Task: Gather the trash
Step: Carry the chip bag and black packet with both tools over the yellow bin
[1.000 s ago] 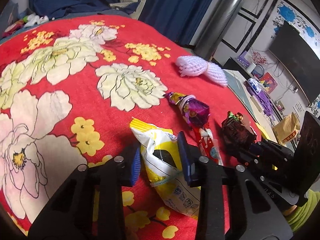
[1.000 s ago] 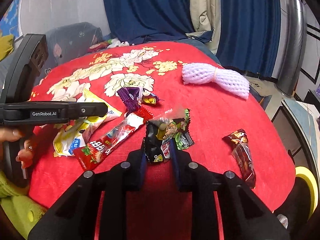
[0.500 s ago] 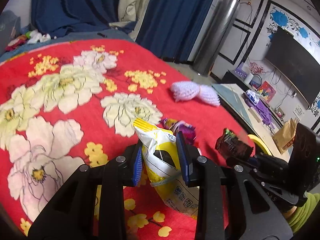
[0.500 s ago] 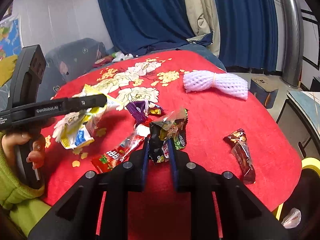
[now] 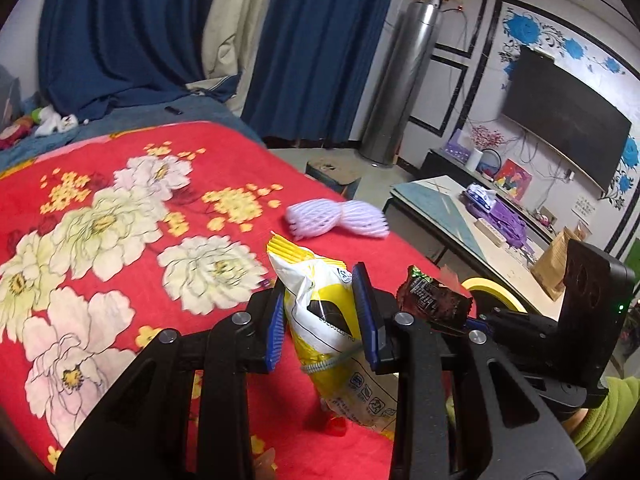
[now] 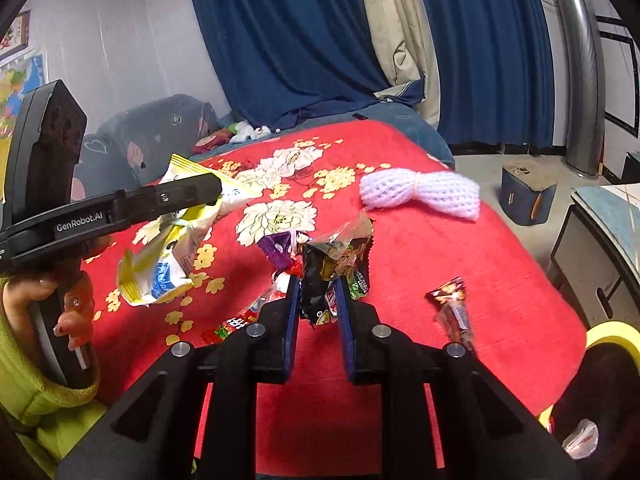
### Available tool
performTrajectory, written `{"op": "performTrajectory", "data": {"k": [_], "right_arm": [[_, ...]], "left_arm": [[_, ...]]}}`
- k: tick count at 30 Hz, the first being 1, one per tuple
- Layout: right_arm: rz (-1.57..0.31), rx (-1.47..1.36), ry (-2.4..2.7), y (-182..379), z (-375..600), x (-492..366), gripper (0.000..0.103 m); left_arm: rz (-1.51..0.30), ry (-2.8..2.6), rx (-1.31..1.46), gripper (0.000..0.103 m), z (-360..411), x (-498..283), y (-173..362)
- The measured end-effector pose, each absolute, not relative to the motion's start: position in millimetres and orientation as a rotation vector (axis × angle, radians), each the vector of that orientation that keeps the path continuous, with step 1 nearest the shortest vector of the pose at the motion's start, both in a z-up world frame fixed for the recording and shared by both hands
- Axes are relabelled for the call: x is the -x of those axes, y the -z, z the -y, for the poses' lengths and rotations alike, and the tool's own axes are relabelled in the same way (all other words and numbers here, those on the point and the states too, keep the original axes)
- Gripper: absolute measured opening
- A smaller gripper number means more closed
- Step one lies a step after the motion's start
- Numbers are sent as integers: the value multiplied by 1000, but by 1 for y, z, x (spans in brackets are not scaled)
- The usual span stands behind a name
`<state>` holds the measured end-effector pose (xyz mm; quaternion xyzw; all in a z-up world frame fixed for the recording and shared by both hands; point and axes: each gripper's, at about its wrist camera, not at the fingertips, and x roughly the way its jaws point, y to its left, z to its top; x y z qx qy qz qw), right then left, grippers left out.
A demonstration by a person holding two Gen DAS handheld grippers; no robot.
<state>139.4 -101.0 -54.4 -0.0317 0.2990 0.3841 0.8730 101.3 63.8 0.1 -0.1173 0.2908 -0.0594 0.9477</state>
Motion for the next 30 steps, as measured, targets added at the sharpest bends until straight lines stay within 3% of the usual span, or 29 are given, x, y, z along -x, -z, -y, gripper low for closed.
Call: {"op": "performTrajectory", "data": {"k": [30], "right_arm": [[-543,29,-493,32,235,-133,17]], "left_arm": [[-570,354,178,24,53,-136,-11]]}}
